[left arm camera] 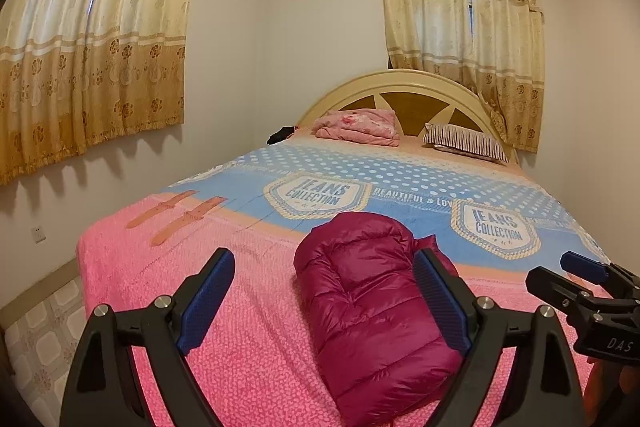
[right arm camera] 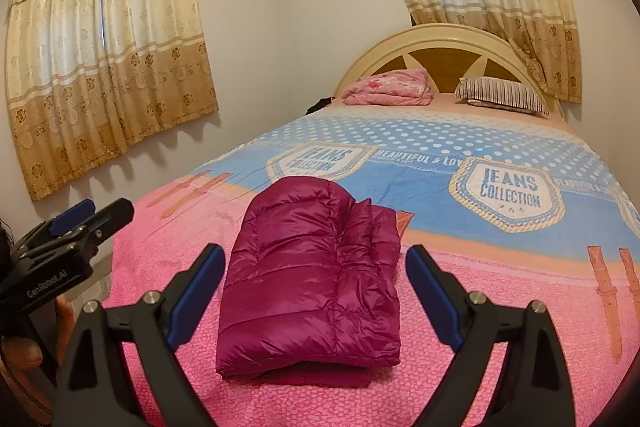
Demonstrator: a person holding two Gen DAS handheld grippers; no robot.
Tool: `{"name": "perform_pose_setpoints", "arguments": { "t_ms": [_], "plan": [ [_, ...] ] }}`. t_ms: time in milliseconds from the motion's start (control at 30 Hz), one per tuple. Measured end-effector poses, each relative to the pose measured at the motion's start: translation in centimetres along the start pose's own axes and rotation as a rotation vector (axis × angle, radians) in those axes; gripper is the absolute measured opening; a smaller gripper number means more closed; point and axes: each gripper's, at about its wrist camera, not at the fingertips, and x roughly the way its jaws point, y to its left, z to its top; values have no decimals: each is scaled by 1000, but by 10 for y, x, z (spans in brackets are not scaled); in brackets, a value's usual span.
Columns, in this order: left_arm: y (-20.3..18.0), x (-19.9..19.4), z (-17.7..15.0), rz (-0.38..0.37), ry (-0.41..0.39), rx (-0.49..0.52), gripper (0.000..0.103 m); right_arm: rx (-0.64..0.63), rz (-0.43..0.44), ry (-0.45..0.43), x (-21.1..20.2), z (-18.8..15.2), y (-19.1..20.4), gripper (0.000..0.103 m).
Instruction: Fold large clothes
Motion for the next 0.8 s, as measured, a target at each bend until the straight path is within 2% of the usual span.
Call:
{"name": "perform_pose_setpoints", "arguments": {
  "t_ms": [800],
  "plan": [
    [1, 5, -2, -2, 17, -6, 91, 5, 3, -3, -3, -1, 2, 98]
  ]
}}
